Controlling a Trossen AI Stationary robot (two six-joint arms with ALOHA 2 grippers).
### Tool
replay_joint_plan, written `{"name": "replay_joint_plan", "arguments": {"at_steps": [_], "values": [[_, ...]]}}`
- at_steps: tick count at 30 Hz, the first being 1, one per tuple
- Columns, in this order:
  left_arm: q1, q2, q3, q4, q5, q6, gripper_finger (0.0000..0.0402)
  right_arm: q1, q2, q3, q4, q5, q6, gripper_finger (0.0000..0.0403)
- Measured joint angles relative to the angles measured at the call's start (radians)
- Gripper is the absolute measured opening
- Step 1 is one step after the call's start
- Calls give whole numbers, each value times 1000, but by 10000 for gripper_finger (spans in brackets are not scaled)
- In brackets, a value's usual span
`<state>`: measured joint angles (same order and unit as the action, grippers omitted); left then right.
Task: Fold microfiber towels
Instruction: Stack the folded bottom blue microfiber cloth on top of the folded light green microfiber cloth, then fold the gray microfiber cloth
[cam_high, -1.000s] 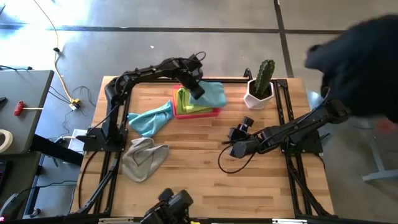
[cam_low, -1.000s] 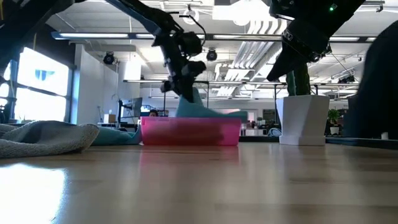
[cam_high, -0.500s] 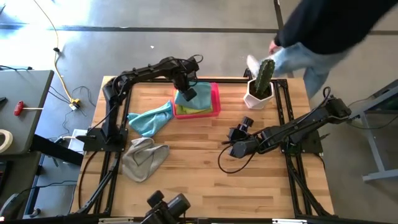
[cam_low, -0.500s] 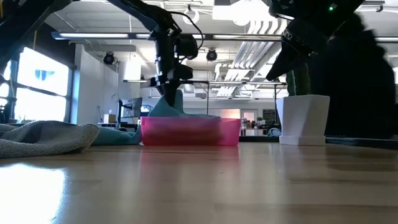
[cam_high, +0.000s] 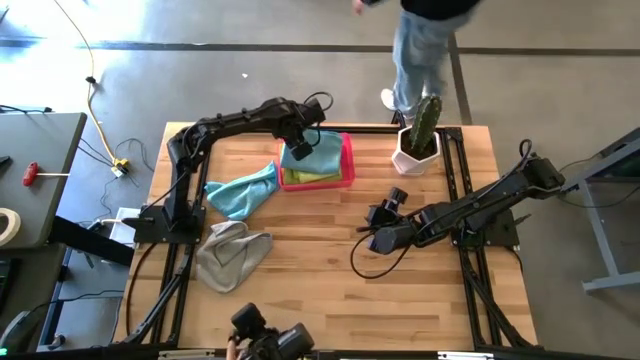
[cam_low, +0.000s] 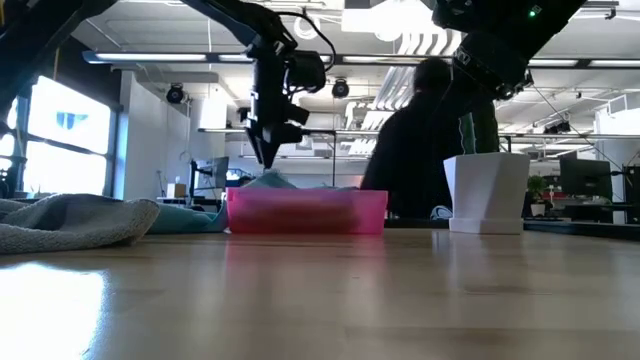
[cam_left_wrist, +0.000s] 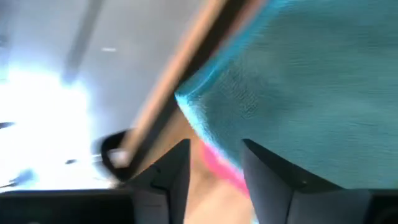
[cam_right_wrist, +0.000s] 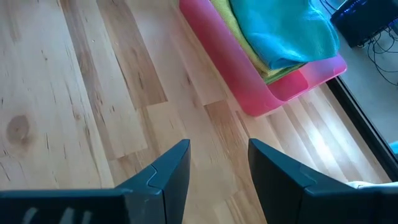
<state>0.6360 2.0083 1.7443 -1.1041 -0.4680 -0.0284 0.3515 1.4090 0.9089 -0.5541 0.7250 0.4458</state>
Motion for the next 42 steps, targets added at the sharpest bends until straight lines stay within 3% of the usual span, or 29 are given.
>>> {"name": "replay_joint_plan", "arguments": {"at_steps": [3, 5, 7, 12, 16, 20, 26, 30, 36, 42], "values": [[-12, -9, 0, -5, -131, 1, 151, 0, 0, 0, 0, -12, 0, 156], [-24, -27, 0, -18, -163, -29, 157, 0, 0, 0, -2, -20, 0, 156], [-37, -48, 0, -83, -118, -86, 157, 0, 0, 0, -4, -20, 2, 156], [-121, -75, 0, -331, 145, -251, 152, 0, 0, -8, -18, -22, 34, 156], [-249, -77, -4, -477, 169, -322, 150, 2, 0, -8, -20, -21, 51, 156], [-413, -113, -74, -460, 203, -332, 150, 3, 0, -8, -14, -22, 51, 156], [-652, -186, -271, -447, 131, -430, 149, 3, 7, -8, -2, -21, 45, 156], [-776, -256, -454, -411, 176, -611, 149, 3, 15, -9, 8, -19, 44, 156], [-942, -364, -695, -241, 339, -915, 149, 3, 34, -10, 56, -27, 44, 156], [-1077, -377, -829, -59, 387, -1096, 149, 3, 49, -9, 124, -47, 47, 156]]}}
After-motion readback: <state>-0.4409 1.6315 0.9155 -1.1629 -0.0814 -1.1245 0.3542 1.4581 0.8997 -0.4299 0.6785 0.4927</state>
